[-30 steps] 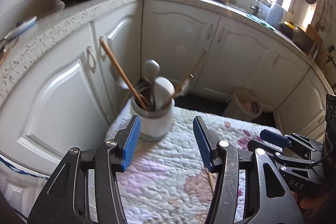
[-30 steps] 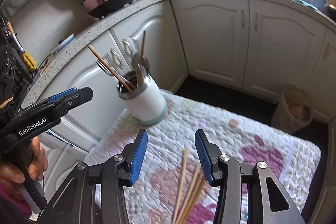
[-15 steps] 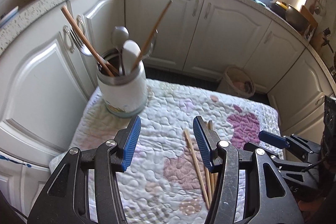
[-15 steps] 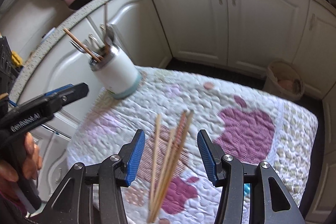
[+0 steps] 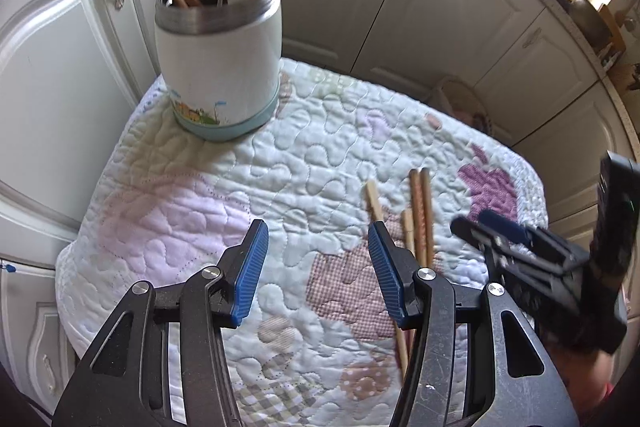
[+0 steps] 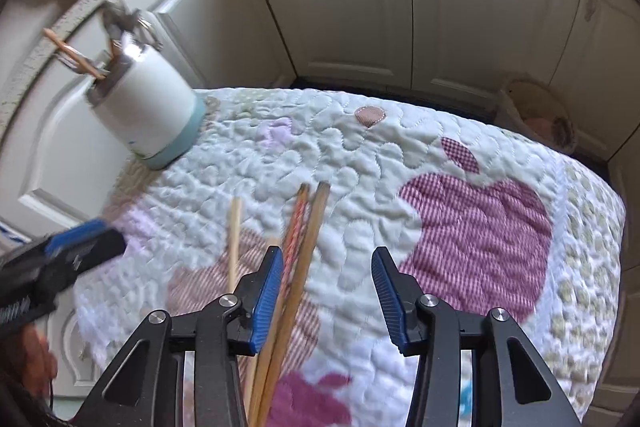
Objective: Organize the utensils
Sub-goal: 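Move both open tools back over the remaining chopsticks on the quilt, then close the right tool on a chopstick while the left tool closes on another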
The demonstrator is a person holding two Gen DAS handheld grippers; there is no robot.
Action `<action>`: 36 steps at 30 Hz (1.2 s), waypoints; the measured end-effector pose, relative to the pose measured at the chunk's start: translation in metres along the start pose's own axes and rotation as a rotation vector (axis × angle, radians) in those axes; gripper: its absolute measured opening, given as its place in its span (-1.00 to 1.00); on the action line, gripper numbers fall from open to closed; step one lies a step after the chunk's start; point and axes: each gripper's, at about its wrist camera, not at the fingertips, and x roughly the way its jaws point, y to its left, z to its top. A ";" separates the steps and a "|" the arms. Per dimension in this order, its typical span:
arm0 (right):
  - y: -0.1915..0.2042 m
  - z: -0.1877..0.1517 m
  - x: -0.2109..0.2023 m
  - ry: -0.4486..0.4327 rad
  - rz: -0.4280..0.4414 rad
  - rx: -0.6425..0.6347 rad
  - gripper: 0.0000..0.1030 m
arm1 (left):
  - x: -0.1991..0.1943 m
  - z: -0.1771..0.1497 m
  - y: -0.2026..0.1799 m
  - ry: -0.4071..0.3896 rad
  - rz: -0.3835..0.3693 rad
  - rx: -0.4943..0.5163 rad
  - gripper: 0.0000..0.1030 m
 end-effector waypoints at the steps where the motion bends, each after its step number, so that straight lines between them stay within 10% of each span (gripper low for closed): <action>1: 0.000 0.003 0.005 0.007 -0.003 -0.001 -0.12 | 0.004 -0.001 0.000 0.007 0.000 -0.001 0.00; 12: -0.011 0.012 0.021 0.038 -0.149 -0.069 -0.22 | 0.030 0.006 -0.006 0.056 0.004 0.002 0.00; 26: -0.043 0.023 0.025 0.065 0.020 0.004 -0.23 | 0.085 0.030 -0.044 0.118 0.029 0.024 -0.01; 30: -0.039 0.023 0.028 0.051 -0.008 -0.009 -0.74 | 0.096 0.034 -0.047 0.117 0.032 0.021 -0.50; 36: -0.042 0.016 0.000 -0.001 0.046 0.017 -0.79 | 0.088 0.038 -0.040 0.117 -0.052 0.010 -0.97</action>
